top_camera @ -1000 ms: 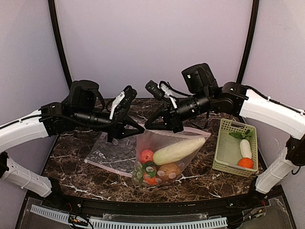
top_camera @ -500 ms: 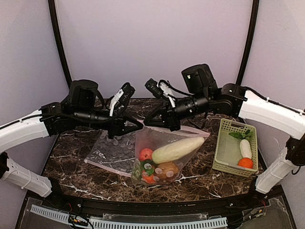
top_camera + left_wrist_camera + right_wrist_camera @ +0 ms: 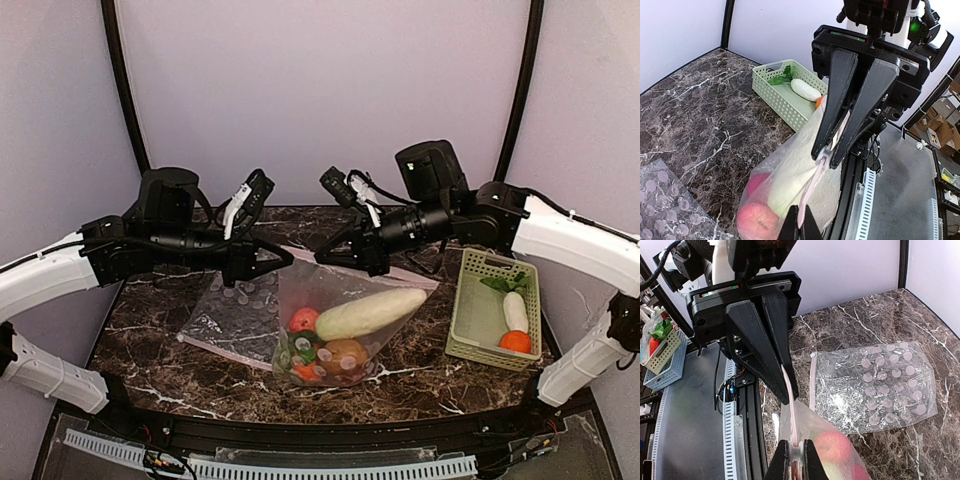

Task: Place the food in the zip-top bag and seal the zipper
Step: Zip the zipper on the zipper food storage bag.

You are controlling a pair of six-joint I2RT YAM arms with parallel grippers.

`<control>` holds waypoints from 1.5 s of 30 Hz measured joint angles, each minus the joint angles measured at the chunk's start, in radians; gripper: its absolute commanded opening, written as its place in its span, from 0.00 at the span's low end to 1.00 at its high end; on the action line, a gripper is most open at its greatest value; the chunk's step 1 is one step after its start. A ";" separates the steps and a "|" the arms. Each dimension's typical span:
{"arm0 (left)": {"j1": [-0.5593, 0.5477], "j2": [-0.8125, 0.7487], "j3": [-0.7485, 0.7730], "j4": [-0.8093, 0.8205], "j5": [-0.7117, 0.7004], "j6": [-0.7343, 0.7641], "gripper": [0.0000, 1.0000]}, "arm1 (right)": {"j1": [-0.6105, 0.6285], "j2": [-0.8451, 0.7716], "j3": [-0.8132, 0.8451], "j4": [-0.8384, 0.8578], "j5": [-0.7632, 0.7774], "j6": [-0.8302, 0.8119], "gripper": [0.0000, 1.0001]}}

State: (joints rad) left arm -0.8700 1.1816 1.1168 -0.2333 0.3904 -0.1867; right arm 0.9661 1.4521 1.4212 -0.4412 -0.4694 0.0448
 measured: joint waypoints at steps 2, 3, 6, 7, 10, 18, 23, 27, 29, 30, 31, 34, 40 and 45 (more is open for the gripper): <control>0.003 -0.001 0.000 0.000 0.000 -0.002 0.01 | -0.002 -0.008 -0.008 0.000 0.003 0.002 0.00; 0.005 -0.001 0.000 0.000 -0.001 -0.004 0.01 | -0.004 -0.011 -0.012 0.000 0.005 0.003 0.00; 0.010 -0.002 0.000 0.000 -0.006 -0.007 0.01 | -0.010 -0.026 -0.028 0.001 0.012 0.010 0.00; 0.011 -0.003 0.000 0.000 -0.007 -0.008 0.01 | -0.012 -0.032 -0.032 0.000 0.015 0.010 0.00; 0.017 -0.008 0.000 -0.002 -0.010 -0.011 0.01 | -0.017 -0.049 -0.048 0.000 0.022 0.015 0.00; 0.020 -0.024 0.000 -0.011 -0.016 -0.013 0.01 | -0.020 -0.085 -0.084 0.007 0.031 0.023 0.00; 0.025 -0.024 0.000 -0.019 -0.018 -0.014 0.01 | -0.021 -0.092 -0.098 0.021 0.047 0.035 0.00; 0.044 -0.025 0.000 -0.031 -0.018 -0.018 0.01 | -0.027 -0.106 -0.119 0.028 0.057 0.047 0.00; 0.055 -0.025 0.000 -0.034 -0.018 -0.020 0.01 | -0.035 -0.116 -0.135 0.032 0.060 0.052 0.00; 0.060 -0.026 0.000 -0.037 -0.018 -0.020 0.01 | -0.039 -0.121 -0.142 0.032 0.063 0.055 0.00; 0.063 -0.026 0.000 -0.039 -0.019 -0.020 0.01 | -0.043 -0.126 -0.149 0.033 0.063 0.059 0.00; 0.072 -0.031 0.000 -0.047 -0.018 -0.021 0.01 | -0.053 -0.146 -0.171 0.034 0.064 0.066 0.00; 0.082 -0.040 -0.005 -0.048 -0.019 -0.027 0.01 | -0.068 -0.182 -0.202 0.034 0.064 0.074 0.00; 0.095 -0.045 -0.014 -0.049 -0.026 -0.032 0.01 | -0.081 -0.198 -0.226 0.035 0.070 0.085 0.00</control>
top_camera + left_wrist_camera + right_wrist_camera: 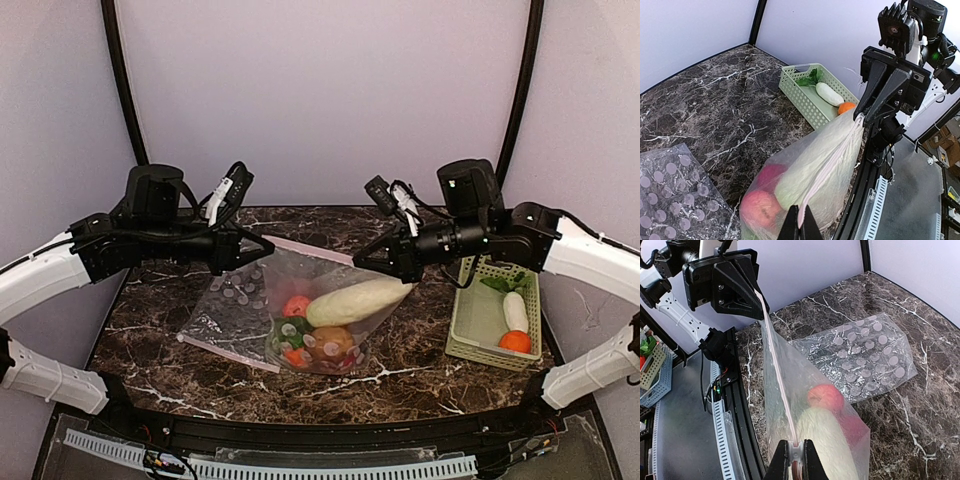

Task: Place the food in the zip-top bag and seal the zipper
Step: Zip the zipper on the zipper food storage bag.

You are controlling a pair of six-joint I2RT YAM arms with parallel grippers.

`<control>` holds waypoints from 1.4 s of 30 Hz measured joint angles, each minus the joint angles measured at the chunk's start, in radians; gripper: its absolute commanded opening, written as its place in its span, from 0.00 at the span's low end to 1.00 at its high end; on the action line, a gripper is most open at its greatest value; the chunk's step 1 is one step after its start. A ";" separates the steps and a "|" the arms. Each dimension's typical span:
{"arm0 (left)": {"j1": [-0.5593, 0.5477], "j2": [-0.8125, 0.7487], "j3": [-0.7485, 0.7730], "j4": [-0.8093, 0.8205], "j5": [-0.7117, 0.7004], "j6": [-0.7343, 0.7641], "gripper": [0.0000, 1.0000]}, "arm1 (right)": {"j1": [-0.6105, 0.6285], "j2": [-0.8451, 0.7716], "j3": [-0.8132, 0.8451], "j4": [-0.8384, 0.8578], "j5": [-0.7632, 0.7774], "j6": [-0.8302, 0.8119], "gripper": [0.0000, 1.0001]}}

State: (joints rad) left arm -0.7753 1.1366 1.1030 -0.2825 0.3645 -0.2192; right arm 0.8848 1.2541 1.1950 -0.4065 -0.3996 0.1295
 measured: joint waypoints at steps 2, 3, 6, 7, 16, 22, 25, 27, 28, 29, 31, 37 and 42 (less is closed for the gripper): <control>0.007 -0.003 -0.004 0.000 0.001 -0.003 0.01 | -0.005 -0.008 -0.008 0.000 0.003 0.006 0.00; 0.011 -0.004 -0.006 0.001 0.001 -0.003 0.01 | -0.006 -0.013 -0.012 0.002 0.005 0.008 0.00; 0.021 -0.004 -0.007 0.002 0.004 -0.006 0.01 | -0.010 -0.026 -0.024 0.004 0.013 0.016 0.00; 0.024 -0.004 -0.009 0.003 0.006 -0.008 0.01 | -0.010 -0.029 -0.027 0.004 0.016 0.019 0.00; 0.046 -0.004 -0.015 0.011 0.025 -0.018 0.01 | -0.026 -0.063 -0.061 0.014 0.038 0.045 0.00; 0.064 -0.004 -0.022 0.018 0.040 -0.025 0.01 | -0.047 -0.088 -0.080 0.010 0.043 0.054 0.00; 0.066 -0.004 -0.024 0.021 0.046 -0.026 0.01 | -0.061 -0.103 -0.090 0.008 0.042 0.057 0.00; 0.066 -0.004 -0.025 0.023 0.050 -0.026 0.01 | -0.069 -0.113 -0.095 0.007 0.041 0.059 0.00; 0.067 -0.004 -0.025 0.023 0.054 -0.027 0.01 | -0.074 -0.119 -0.100 0.005 0.041 0.060 0.00; 0.068 -0.004 -0.025 0.023 0.055 -0.028 0.01 | -0.080 -0.126 -0.104 0.002 0.040 0.060 0.00; 0.074 -0.004 -0.025 0.023 0.056 -0.029 0.01 | -0.096 -0.140 -0.112 -0.008 0.038 0.063 0.00; 0.080 -0.004 -0.028 0.024 0.056 -0.033 0.01 | -0.140 -0.182 -0.139 -0.034 0.034 0.067 0.00; 0.089 -0.004 -0.032 0.025 0.055 -0.038 0.01 | -0.167 -0.208 -0.153 -0.061 0.032 0.067 0.00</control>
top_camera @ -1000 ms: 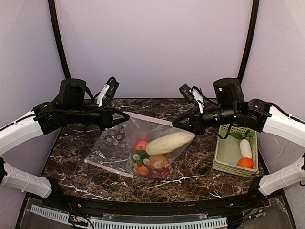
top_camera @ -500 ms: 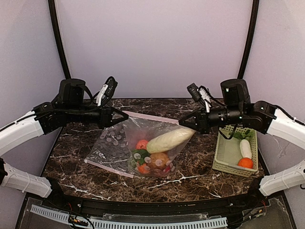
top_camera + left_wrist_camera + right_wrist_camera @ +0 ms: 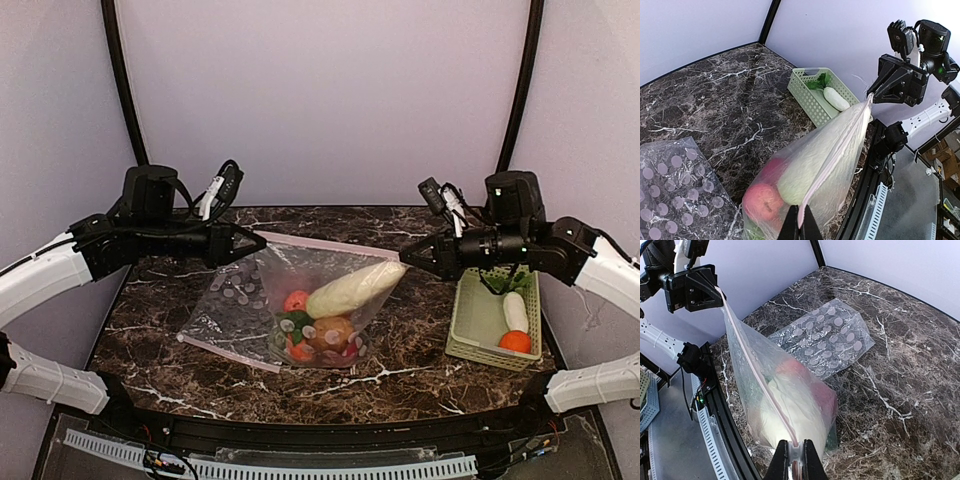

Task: Place the food in the zip-top bag and seal the zipper
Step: Zip the zipper on the zipper food storage bag, then place the zipper food storage bag at the center of the board.

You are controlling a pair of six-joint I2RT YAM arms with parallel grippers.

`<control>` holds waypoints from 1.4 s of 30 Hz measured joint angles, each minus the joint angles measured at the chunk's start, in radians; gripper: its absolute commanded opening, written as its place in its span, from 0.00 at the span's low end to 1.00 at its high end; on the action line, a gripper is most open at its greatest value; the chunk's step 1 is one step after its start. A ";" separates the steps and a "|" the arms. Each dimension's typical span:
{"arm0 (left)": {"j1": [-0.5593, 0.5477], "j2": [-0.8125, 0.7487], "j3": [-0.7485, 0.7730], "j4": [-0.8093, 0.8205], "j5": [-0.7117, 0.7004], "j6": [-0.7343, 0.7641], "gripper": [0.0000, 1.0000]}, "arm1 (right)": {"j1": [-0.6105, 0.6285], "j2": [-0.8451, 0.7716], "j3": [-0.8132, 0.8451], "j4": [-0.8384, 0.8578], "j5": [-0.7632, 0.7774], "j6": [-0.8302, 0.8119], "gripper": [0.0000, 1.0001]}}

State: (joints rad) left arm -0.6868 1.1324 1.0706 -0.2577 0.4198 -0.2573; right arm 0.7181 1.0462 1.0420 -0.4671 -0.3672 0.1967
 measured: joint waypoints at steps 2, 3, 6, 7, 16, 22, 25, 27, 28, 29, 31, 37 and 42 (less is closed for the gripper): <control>0.003 0.000 0.000 0.000 -0.002 -0.002 0.01 | -0.007 -0.008 -0.002 -0.011 0.001 0.000 0.00; 0.005 0.000 0.000 0.000 -0.003 -0.002 0.01 | -0.011 -0.011 -0.002 -0.014 0.001 0.000 0.00; 0.006 0.000 0.000 -0.001 -0.005 -0.002 0.01 | -0.018 -0.018 -0.002 -0.026 0.001 0.000 0.00; 0.007 0.000 0.000 -0.001 -0.005 -0.002 0.01 | -0.019 -0.020 -0.002 -0.029 0.001 0.000 0.00; 0.017 0.014 0.000 0.000 0.032 0.003 0.01 | -0.023 -0.024 -0.003 -0.048 -0.004 0.000 0.00; 0.024 0.055 0.000 0.014 0.036 0.019 0.01 | -0.029 -0.021 -0.002 -0.057 0.001 0.019 0.00; 0.032 0.088 0.004 0.025 0.031 0.025 0.02 | -0.033 0.003 0.004 -0.058 0.026 0.041 0.00; 0.036 0.118 0.014 0.025 0.019 0.028 0.08 | -0.035 0.036 0.014 -0.058 0.061 0.063 0.00; 0.038 0.135 0.021 0.025 0.010 0.029 0.13 | -0.038 0.057 0.020 -0.058 0.084 0.076 0.00; 0.040 0.155 0.032 0.024 0.000 0.029 0.17 | -0.041 0.078 0.027 -0.061 0.109 0.090 0.02; 0.045 0.195 0.052 0.024 -0.028 0.035 0.36 | -0.055 0.121 0.039 -0.066 0.158 0.119 0.11; 0.055 0.249 0.080 0.025 -0.096 0.036 0.92 | -0.112 0.183 0.044 -0.048 0.197 0.182 0.64; 0.063 0.246 0.085 0.033 -0.124 0.040 0.99 | -0.126 0.185 0.052 -0.021 0.183 0.195 0.96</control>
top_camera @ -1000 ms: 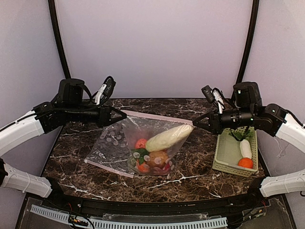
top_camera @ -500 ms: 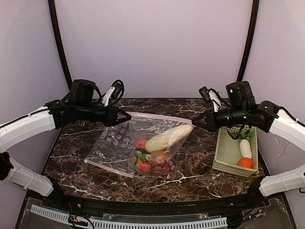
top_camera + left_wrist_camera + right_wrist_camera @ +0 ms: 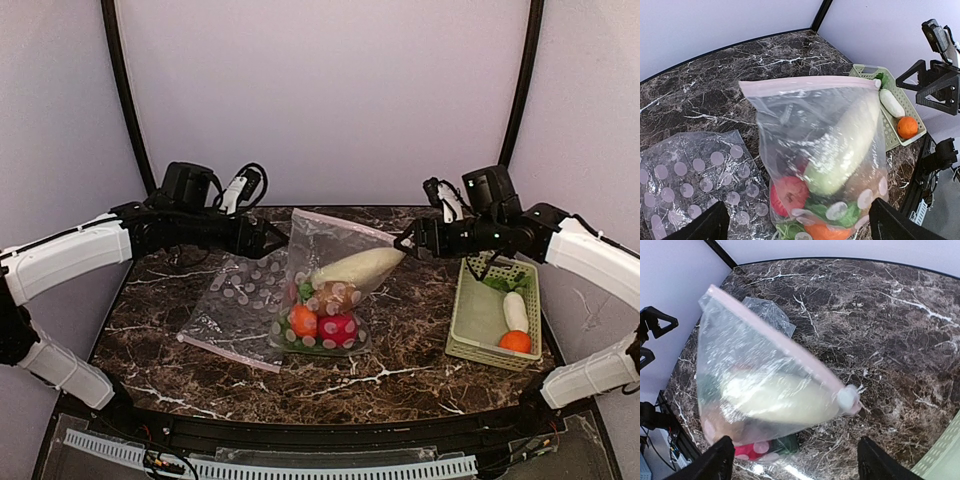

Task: Place the food in the zip-top bag and seal the zipper
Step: Place the zipper food storage bag at the center of the board, then reset both arms

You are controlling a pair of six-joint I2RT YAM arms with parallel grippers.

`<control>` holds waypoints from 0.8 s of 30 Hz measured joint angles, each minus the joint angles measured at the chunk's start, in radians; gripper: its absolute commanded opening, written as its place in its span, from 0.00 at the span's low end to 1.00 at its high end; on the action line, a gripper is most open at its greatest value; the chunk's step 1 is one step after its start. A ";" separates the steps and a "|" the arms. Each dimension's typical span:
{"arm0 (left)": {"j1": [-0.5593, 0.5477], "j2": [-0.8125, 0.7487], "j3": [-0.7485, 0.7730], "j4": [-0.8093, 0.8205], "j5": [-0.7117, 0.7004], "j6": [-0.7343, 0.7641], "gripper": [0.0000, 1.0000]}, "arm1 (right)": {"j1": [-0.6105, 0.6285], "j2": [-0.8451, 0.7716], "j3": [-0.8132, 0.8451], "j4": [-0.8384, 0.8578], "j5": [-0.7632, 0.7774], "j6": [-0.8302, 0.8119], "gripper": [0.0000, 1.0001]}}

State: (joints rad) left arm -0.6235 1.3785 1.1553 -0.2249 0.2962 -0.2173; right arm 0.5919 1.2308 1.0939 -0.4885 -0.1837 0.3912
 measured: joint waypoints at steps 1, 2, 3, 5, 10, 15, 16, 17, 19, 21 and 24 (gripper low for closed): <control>0.003 -0.003 0.000 0.000 -0.003 -0.001 0.99 | -0.002 0.000 0.002 0.003 -0.002 0.007 0.98; 0.007 -0.007 -0.001 0.000 -0.006 -0.001 0.99 | -0.003 0.000 0.005 0.007 -0.002 0.003 0.99; 0.013 -0.012 -0.003 0.001 -0.010 -0.003 0.99 | -0.005 0.000 0.006 0.010 -0.003 0.005 0.99; 0.027 -0.037 -0.025 0.010 -0.020 -0.006 0.99 | -0.014 -0.003 0.006 0.016 -0.003 0.005 0.99; 0.079 -0.125 -0.112 0.024 -0.047 -0.030 0.99 | -0.070 -0.025 0.006 0.017 -0.010 0.003 0.99; 0.161 -0.193 -0.186 0.028 -0.077 -0.050 0.99 | -0.167 -0.058 -0.020 0.025 -0.029 0.003 0.99; 0.184 -0.206 -0.203 0.028 -0.085 -0.054 0.99 | -0.192 -0.066 -0.034 0.026 -0.030 0.002 0.99; 0.202 -0.218 -0.216 0.026 -0.092 -0.057 0.99 | -0.217 -0.076 -0.051 0.026 -0.034 0.002 0.99; 0.257 -0.252 -0.253 0.025 -0.100 -0.065 0.99 | -0.278 -0.098 -0.087 0.023 -0.042 -0.001 0.98; 0.319 -0.286 -0.283 0.016 -0.101 -0.074 0.99 | -0.335 -0.120 -0.118 0.022 -0.052 -0.005 0.99; 0.426 -0.333 -0.311 -0.007 -0.089 -0.084 0.99 | -0.436 -0.166 -0.160 0.016 -0.073 -0.015 0.99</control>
State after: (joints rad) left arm -0.1970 1.0454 0.8448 -0.2321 0.2070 -0.3008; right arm 0.1558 1.0649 0.9337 -0.4721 -0.2569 0.3759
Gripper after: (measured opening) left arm 0.987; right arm 0.986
